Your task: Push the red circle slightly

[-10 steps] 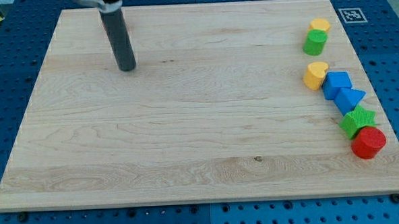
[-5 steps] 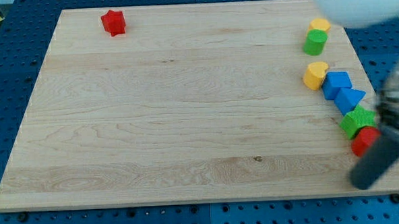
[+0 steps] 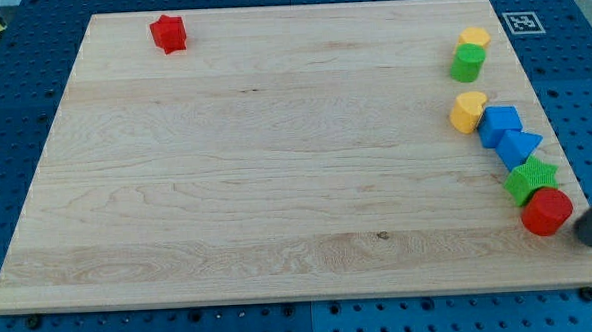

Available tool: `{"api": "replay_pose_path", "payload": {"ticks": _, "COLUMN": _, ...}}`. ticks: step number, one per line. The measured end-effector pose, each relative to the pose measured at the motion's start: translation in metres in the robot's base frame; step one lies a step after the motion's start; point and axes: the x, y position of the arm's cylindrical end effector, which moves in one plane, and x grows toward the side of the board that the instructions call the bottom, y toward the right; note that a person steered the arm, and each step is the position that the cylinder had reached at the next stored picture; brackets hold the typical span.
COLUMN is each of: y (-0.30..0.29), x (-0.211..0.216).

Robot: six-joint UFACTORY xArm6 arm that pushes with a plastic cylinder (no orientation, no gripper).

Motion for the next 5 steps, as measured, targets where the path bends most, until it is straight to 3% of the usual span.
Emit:
{"api": "replay_pose_path", "payload": {"ticks": 1, "y": -0.032, "x": 0.000}}
{"api": "replay_pose_path", "payload": {"ticks": 5, "y": -0.020, "x": 0.000}}
